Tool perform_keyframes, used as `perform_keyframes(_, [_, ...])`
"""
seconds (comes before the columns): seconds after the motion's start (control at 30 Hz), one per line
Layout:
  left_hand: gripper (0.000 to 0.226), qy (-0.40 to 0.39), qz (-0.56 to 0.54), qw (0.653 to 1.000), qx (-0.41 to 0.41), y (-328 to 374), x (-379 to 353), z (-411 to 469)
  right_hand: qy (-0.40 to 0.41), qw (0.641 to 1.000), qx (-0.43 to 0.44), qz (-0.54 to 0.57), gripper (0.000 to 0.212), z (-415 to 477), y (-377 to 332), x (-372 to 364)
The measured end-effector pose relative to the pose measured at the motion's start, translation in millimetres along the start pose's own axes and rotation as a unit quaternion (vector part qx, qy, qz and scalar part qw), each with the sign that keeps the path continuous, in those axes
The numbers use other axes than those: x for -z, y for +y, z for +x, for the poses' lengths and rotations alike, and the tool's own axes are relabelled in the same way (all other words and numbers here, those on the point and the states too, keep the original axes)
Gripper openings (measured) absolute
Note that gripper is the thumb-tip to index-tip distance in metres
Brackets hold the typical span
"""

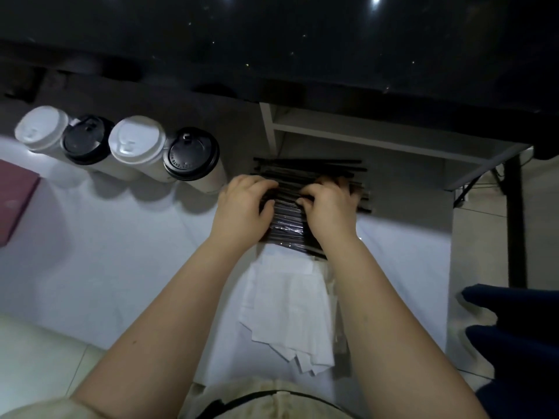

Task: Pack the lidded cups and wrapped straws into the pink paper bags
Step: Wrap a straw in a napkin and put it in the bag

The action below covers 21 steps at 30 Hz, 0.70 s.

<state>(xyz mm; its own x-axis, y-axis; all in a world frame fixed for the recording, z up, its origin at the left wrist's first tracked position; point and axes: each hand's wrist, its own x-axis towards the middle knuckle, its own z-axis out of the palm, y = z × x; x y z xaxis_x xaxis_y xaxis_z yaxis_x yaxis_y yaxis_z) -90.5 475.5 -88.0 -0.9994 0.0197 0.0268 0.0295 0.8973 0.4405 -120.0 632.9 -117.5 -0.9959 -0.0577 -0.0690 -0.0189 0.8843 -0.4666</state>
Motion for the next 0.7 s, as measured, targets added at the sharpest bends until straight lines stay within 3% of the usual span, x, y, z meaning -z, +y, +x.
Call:
perform_keyframes(0.17, [0.033,0.013,-0.004,1.000,-0.005,6.3,4.0,0.0,0.004,1.000,0.011,0.004,0.015,1.9,1.4,3.8])
perform_keyframes(0.4, [0.030,0.115,-0.029,0.991,-0.054,18.6,32.7,-10.0,0.032,0.996,0.020,0.077,0.018,-1.4,2.2,37.0])
perform_keyframes(0.6, [0.031,0.137,-0.015,0.990,-0.033,17.1,64.1,-33.8,-0.043,0.991,0.032,0.125,0.007,-13.7,-16.8,56.8])
perform_keyframes(0.7, [0.032,0.149,-0.012,0.989,-0.011,2.4,76.7,-54.5,-0.064,0.989,0.050,0.120,0.013,-21.3,-33.9,52.9])
